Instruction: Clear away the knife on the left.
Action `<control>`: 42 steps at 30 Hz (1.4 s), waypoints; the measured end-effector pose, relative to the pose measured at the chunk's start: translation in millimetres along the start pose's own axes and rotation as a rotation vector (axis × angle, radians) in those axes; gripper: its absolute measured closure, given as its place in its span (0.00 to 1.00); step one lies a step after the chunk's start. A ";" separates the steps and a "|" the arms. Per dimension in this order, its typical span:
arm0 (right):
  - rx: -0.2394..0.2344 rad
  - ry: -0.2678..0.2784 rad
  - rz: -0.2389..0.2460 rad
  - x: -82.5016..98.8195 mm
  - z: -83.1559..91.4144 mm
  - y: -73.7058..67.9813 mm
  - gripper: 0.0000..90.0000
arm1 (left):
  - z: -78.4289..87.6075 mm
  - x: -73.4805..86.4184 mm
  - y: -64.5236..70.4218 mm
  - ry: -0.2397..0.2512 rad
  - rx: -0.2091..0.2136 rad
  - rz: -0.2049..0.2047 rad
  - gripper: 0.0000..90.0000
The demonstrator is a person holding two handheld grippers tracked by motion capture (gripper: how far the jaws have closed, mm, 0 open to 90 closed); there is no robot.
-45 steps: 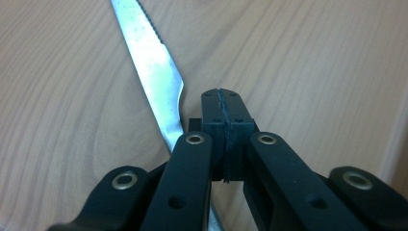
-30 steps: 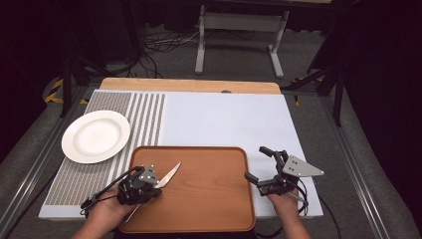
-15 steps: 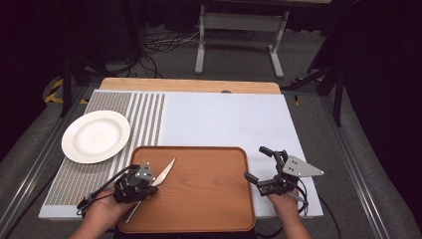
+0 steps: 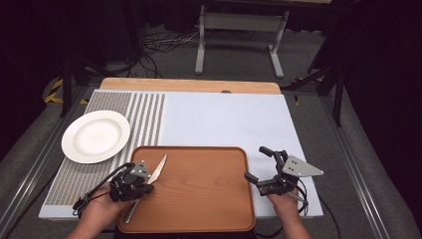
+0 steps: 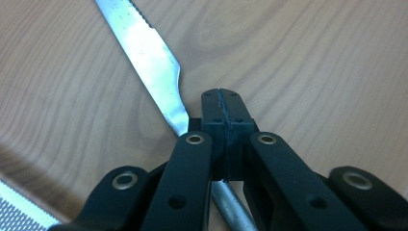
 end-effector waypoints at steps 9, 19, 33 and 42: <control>-0.001 -0.001 -0.002 0.3 -0.5 -0.1 0.03 | 2.9 3.0 -6.0 -0.001 -0.009 0.024 1.00; 0.000 -0.001 -0.004 0.5 -0.5 0.2 0.03 | 5.7 6.3 -11.7 -0.001 -0.014 0.056 1.00; 0.001 -0.003 -0.004 0.8 -0.7 0.3 0.03 | 10.3 13.4 -18.7 0.000 -0.011 0.105 1.00; 0.000 -0.002 -0.002 0.8 -0.6 0.3 0.03 | 12.0 16.2 -21.2 0.003 -0.008 0.128 1.00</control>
Point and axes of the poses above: each handheld gripper's, and its own axes: z roughly backward along the jaws, x roughly out of its underside, y roughly to its right, the point moved 6 cm from there along -z, roughly forward along the jaws, and after that the axes turned 15 degrees about z, right-handed, at the moved point
